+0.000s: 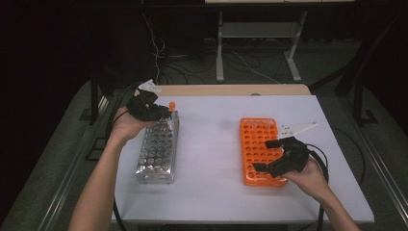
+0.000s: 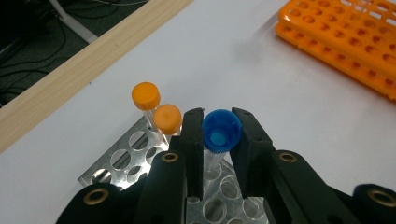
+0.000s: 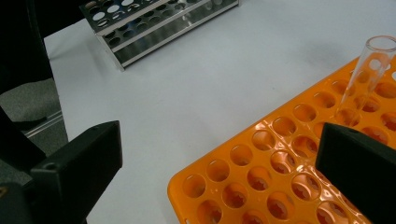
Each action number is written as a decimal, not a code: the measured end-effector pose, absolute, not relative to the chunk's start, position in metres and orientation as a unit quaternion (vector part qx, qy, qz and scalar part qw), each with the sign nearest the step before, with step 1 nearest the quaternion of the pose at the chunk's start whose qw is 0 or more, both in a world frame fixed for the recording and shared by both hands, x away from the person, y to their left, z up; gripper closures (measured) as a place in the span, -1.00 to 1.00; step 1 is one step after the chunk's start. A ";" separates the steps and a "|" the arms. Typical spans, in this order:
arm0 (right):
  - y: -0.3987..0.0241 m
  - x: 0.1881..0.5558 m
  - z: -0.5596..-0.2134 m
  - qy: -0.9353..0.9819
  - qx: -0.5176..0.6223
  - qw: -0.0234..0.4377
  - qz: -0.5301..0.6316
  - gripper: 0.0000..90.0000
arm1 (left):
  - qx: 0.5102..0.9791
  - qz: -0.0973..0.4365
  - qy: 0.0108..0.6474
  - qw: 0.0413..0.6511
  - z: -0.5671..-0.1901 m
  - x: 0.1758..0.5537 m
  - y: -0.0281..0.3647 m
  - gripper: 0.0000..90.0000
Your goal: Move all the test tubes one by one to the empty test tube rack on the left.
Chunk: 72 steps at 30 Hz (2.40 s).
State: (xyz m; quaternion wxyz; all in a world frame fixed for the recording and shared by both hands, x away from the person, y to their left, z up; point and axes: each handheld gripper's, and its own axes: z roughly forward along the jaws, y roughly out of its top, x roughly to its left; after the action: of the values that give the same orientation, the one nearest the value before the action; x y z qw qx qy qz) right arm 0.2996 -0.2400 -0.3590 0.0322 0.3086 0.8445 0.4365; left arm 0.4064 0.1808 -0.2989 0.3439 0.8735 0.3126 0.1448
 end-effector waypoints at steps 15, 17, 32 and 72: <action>-0.245 0.300 -0.363 0.840 0.316 0.032 0.439 -1.00 | 0.878 0.127 0.323 0.330 -0.328 0.409 0.183 0.64; -0.245 0.300 -0.363 0.840 0.316 0.032 0.439 -1.00 | 0.879 0.124 0.323 0.328 -0.331 0.409 0.183 0.64; -0.246 0.306 -0.364 0.839 0.320 0.031 0.438 -1.00 | 0.859 0.086 0.353 0.362 -0.318 0.393 0.183 -0.11; -0.261 0.367 -0.367 0.843 0.349 0.044 0.407 -0.89 | 0.858 0.064 0.302 0.411 -0.313 0.330 0.137 -1.00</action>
State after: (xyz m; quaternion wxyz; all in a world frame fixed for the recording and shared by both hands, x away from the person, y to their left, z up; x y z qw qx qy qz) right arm 0.3668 -0.2613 -0.3669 0.0440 0.3494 0.8426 0.4074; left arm 0.3299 0.1368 -0.3133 0.4114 0.8577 0.3017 0.0643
